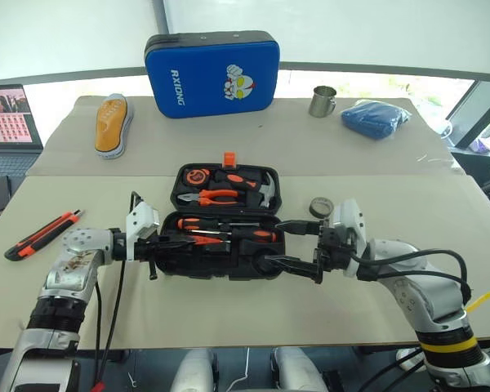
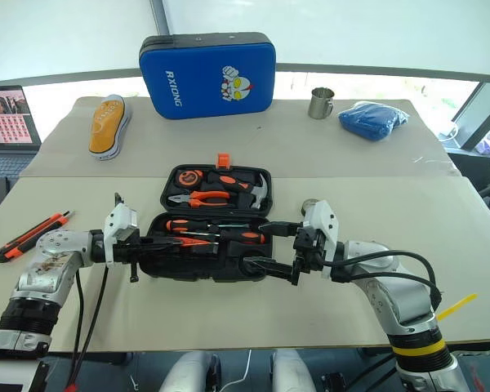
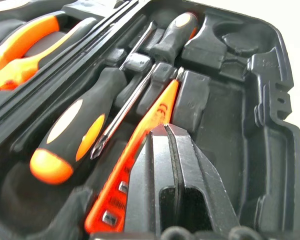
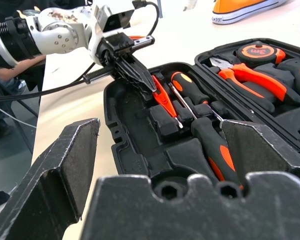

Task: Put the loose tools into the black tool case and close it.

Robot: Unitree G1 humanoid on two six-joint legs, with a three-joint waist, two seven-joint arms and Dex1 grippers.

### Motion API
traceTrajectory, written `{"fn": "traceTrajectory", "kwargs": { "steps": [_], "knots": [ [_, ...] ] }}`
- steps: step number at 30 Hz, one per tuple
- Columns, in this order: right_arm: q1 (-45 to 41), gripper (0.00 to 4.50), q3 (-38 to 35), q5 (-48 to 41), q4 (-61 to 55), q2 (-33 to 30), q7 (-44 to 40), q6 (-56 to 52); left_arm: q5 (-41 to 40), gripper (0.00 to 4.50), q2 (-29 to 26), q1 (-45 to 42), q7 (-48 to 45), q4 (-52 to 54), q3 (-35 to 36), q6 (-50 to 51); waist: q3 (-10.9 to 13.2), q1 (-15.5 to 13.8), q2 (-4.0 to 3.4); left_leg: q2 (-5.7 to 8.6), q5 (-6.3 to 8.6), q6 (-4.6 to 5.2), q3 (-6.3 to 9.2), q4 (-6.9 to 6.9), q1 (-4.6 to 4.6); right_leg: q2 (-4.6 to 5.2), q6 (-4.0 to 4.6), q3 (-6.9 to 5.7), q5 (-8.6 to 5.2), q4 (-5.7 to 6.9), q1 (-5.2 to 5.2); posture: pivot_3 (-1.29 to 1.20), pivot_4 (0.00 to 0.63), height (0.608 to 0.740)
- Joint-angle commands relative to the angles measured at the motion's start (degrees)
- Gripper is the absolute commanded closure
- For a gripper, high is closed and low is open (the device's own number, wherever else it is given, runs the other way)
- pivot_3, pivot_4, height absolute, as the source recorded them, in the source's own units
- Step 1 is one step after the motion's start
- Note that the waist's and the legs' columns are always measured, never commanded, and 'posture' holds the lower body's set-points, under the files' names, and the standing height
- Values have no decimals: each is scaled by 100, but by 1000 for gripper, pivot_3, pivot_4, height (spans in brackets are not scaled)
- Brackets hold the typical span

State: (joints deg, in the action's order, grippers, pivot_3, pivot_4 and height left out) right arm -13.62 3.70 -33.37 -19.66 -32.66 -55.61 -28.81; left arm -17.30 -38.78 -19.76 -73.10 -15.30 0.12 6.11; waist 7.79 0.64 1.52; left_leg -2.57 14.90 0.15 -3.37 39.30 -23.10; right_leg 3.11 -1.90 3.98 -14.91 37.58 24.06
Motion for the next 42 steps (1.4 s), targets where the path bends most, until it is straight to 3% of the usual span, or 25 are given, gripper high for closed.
{"fn": "traceTrajectory", "kwargs": {
  "steps": [1,9,12,15,19,23,28,31,35,42],
  "knots": [
    [-77,0,-30,-52,-95,15,-105,139,522,4478,-3,-77,470,-140,-289,133,0,-37,0,0,0,0,1,2,2,0,0,-1,0,0,-4,0,150,740],
    [-90,0,-24,-78,-84,36,-195,106,374,4478,15,203,674,459,-479,1042,0,-39,0,0,2,3,0,-1,72,-1,-4,-2,-4,-13,-81,0,150,740],
    [-89,0,-27,-97,-85,55,-226,107,253,4478,-23,451,775,759,-274,1018,-1,-17,-2,-2,2,3,-1,-10,82,0,-3,-2,-5,-26,-92,0,150,740],
    [-75,0,-68,-123,-55,138,-271,222,-25,4478,50,746,1088,1012,406,641,-1,6,-2,-4,2,3,-1,-18,83,0,-3,-2,-4,-33,-92,0,150,740],
    [-13,0,-291,-190,65,495,-528,1023,-519,3516,221,1551,1658,1610,1625,397,7,43,11,-14,2,3,9,-29,78,-2,0,0,-2,-40,-82,0,150,740],
    [208,0,-563,-273,353,773,-959,1906,-874,1918,535,3133,2224,2402,3139,109,14,149,24,-30,9,4,28,-43,79,3,4,1,0,-51,-77,0,150,740],
    [498,0,-622,-111,670,884,-1271,2659,-1097,124,1325,4465,3106,2355,4595,-231,23,72,45,-20,9,4,29,-43,83,33,-3,-7,-2,-58,-88,0,150,740],
    [585,0,-523,-77,702,984,-1395,2968,-1162,22,1692,5061,3331,1984,5109,-471,21,63,55,-22,10,3,24,-44,91,32,-2,-9,-2,-59,-92,0,150,740],
    [602,0,-397,-39,650,1094,-1322,3105,-1338,22,1752,5252,3577,1735,5375,-427,22,4,64,-21,10,3,10,-44,92,26,3,-14,-6,-58,-89,0,150,740],
    [607,0,-290,-47,469,1070,-1120,3012,-1616,22,832,4595,3607,1308,5177,329,23,-49,81,-20,8,0,-5,-43,90,24,7,-26,-8,-55,-90,0,150,740]
  ]
}}
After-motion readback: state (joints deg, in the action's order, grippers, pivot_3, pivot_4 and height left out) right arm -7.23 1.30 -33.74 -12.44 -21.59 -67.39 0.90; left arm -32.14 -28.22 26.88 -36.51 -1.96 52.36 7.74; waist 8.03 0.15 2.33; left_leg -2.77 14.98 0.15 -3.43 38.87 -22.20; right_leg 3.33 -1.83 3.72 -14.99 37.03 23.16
